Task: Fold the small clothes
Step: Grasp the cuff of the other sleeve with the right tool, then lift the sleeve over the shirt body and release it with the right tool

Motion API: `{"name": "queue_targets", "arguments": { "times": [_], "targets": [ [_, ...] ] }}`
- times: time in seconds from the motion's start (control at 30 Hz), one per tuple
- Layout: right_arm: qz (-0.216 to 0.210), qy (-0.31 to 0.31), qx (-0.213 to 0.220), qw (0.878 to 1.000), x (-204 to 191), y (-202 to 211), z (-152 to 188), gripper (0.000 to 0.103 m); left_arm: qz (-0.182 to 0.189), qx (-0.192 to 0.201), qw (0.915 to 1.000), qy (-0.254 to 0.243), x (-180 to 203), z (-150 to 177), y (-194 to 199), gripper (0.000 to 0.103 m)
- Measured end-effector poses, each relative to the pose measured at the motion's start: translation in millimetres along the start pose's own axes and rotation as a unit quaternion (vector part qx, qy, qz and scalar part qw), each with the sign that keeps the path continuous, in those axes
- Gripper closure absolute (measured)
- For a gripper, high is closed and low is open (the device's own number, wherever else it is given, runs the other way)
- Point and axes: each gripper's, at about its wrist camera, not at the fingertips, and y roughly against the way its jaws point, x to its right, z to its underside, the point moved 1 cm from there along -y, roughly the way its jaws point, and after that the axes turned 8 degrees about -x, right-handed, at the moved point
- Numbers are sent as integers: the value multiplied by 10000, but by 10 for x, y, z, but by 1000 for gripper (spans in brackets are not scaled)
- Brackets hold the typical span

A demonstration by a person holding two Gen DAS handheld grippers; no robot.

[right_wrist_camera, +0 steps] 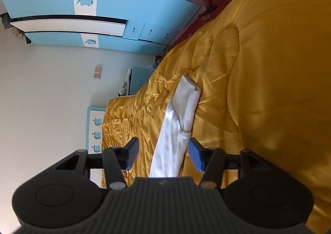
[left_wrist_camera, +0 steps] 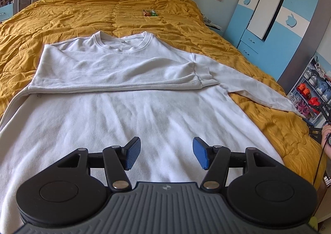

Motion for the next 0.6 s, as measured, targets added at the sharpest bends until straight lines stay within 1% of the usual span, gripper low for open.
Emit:
{"name": "queue_targets", "arguments": {
  "times": [0.07,0.13,0.23,0.33,0.4,0.47,0.53,0.57,0.6],
  "targets": [
    [59,-134,69,9999,68,-111,-65,70,-71,-14,10000,45,-28,-2,-17,35],
    [53,-246,205,9995,117,-174,-116,77,-152,-99,9998,52,-55,-1,-49,35],
    [42,-316,371,9988,162,-254,-182,81,-284,-219,9994,-7,-70,6,-105,35],
    [302,-281,411,9983,155,-328,-215,83,-367,-256,9990,-3,-84,19,-140,35],
    [550,-73,416,9976,90,-402,-222,86,-389,-264,9989,26,-89,20,-153,35],
    [787,100,466,9958,49,-449,-218,100,-401,-274,9988,45,-95,19,-156,35],
    [820,288,548,9947,15,-436,-178,100,-383,-238,9990,69,-106,15,-145,35],
    [860,539,635,9928,-42,-435,-144,101,-381,-226,9990,87,-110,11,-140,35],
    [911,924,726,9889,-125,-417,-88,101,-373,-216,9990,115,-118,3,-139,35]
  ]
}}
